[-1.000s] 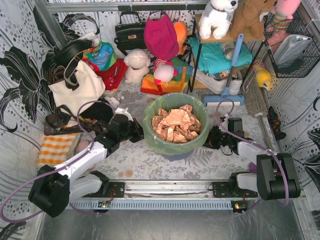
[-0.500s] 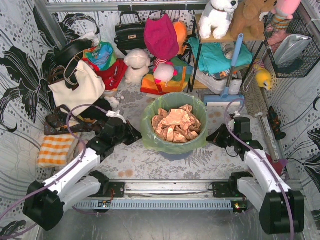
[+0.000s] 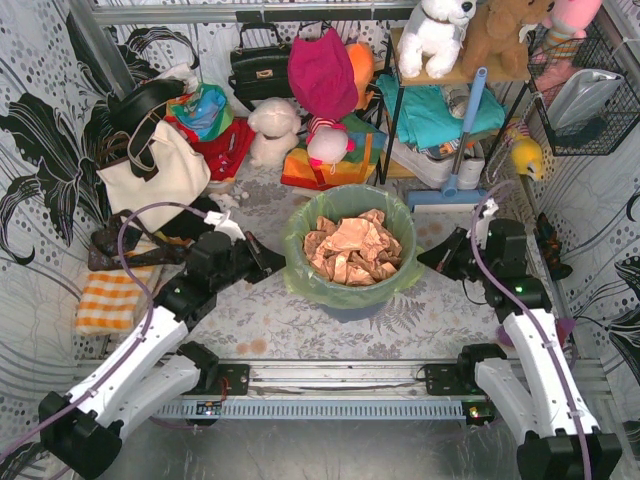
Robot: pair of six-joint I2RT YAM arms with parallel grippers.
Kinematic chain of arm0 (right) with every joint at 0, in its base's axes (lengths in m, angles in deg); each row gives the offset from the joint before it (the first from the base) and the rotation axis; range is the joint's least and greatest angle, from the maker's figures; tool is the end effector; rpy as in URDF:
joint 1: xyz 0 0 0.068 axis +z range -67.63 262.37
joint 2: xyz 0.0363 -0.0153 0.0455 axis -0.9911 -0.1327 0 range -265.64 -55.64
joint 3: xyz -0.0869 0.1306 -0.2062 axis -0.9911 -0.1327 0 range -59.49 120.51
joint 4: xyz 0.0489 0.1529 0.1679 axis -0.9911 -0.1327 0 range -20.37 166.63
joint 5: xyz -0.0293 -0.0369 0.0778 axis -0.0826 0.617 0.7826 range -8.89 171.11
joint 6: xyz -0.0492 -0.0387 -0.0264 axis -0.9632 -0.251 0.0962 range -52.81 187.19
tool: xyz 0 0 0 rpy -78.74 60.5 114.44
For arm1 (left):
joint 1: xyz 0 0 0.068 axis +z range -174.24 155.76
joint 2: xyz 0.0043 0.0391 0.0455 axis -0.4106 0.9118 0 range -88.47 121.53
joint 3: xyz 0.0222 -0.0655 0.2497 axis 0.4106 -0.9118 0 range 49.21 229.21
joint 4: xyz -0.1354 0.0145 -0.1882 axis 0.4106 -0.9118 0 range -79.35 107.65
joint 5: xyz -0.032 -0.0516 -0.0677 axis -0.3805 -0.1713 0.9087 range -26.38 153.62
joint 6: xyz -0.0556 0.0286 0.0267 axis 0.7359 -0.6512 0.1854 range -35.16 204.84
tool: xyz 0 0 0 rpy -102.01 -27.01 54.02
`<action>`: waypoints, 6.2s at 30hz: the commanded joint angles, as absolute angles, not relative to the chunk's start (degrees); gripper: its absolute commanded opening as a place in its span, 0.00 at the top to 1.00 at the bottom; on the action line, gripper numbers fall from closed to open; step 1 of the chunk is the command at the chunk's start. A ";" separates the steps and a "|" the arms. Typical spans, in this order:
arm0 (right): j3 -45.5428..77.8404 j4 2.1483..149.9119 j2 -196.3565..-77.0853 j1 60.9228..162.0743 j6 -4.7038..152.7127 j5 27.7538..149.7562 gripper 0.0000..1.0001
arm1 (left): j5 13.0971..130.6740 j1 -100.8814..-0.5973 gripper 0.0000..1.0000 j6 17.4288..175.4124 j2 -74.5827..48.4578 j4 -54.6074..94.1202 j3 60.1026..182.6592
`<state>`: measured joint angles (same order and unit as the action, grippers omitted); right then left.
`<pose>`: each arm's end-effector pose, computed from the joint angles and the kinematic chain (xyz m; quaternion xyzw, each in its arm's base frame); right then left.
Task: Tie the trash bag
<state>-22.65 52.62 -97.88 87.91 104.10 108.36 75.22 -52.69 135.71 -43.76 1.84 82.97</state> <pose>0.1570 0.0403 0.2610 0.1125 0.8400 0.3671 0.3834 0.1507 -0.0942 0.2502 -0.1128 0.8413 -0.3991 0.3467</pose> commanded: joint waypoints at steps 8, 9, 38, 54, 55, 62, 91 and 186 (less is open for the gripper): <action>-14.42 53.04 -93.50 87.65 107.93 114.96 1.00 | 82.95 -52.41 1.00 134.06 -46.33 9.06 86.83; -14.78 54.50 -92.88 87.65 108.58 115.70 1.00 | 83.52 -52.41 1.00 134.25 -47.00 10.28 86.52; -12.07 69.77 -89.91 87.65 116.55 121.49 1.00 | 89.38 -52.45 1.00 134.14 -43.57 19.67 94.13; -16.16 79.40 -94.86 87.78 120.60 136.40 1.00 | 101.93 -52.45 1.00 138.92 -38.17 29.64 96.20; -16.31 79.70 -94.90 87.82 120.82 136.88 1.00 | 102.62 -52.45 1.00 139.28 -37.97 30.43 96.23; -14.31 81.82 -94.91 88.17 122.30 136.29 1.00 | 104.65 -52.43 1.00 143.53 -37.04 34.61 97.13; -6.23 92.89 -104.20 94.69 124.63 128.11 1.00 | 103.84 -52.44 1.00 142.59 -29.09 36.71 107.56; 21.20 70.88 -105.27 106.71 98.96 89.32 1.00 | 59.68 -52.07 1.00 125.95 -41.42 12.31 127.43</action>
